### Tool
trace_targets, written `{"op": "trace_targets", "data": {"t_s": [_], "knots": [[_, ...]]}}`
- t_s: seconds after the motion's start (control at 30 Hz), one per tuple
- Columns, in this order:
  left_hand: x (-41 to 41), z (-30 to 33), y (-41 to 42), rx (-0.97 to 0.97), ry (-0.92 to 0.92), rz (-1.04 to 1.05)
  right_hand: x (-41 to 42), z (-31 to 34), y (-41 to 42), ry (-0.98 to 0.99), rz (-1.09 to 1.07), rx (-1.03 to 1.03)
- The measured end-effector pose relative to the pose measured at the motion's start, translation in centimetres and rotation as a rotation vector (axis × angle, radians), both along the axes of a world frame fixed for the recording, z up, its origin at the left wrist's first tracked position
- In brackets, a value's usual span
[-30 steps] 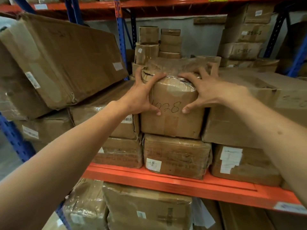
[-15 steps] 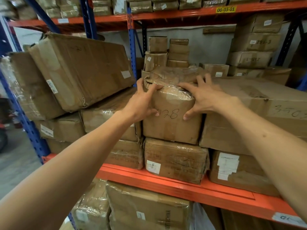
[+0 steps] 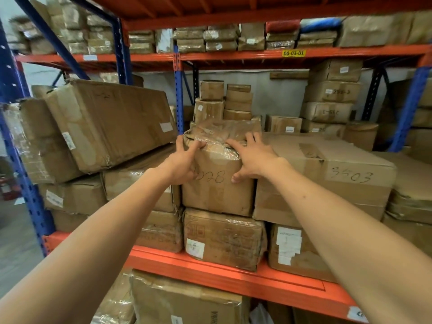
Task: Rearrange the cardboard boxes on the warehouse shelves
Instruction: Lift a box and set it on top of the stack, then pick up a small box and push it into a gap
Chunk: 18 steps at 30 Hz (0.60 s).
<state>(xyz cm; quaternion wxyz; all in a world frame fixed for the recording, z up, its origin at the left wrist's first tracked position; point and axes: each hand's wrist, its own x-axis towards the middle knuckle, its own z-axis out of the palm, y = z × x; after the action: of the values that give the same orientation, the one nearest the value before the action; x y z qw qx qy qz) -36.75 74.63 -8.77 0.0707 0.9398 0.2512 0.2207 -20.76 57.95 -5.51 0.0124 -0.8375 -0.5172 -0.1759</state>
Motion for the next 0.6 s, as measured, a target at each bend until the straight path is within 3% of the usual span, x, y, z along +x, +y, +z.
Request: {"op": "trace_targets", "data": {"t_s": [0.23, 0.4, 0.5, 0.6], "knots": [[-3.3, -0.4, 1.6, -0.023, 0.127, -0.105, -1.2, 3.6, 0.2, 0.058, -0.089, -0.171], [-8.2, -1.6, 6.6, -0.1, -0.14, 0.069, -4.1, 7.7, 3.6, 0.146, -0.126, -0.366], [-12.1, -1.2, 10.2, -0.107, -0.33, 0.212, -6.7, 9.6, 7.8, 0.118, 0.012, -0.251], [-14.5, -0.8, 12.1, 0.046, -0.443, 0.238, -10.1, 11.1, 13.1, 0.121, 0.131, -0.149]]}}
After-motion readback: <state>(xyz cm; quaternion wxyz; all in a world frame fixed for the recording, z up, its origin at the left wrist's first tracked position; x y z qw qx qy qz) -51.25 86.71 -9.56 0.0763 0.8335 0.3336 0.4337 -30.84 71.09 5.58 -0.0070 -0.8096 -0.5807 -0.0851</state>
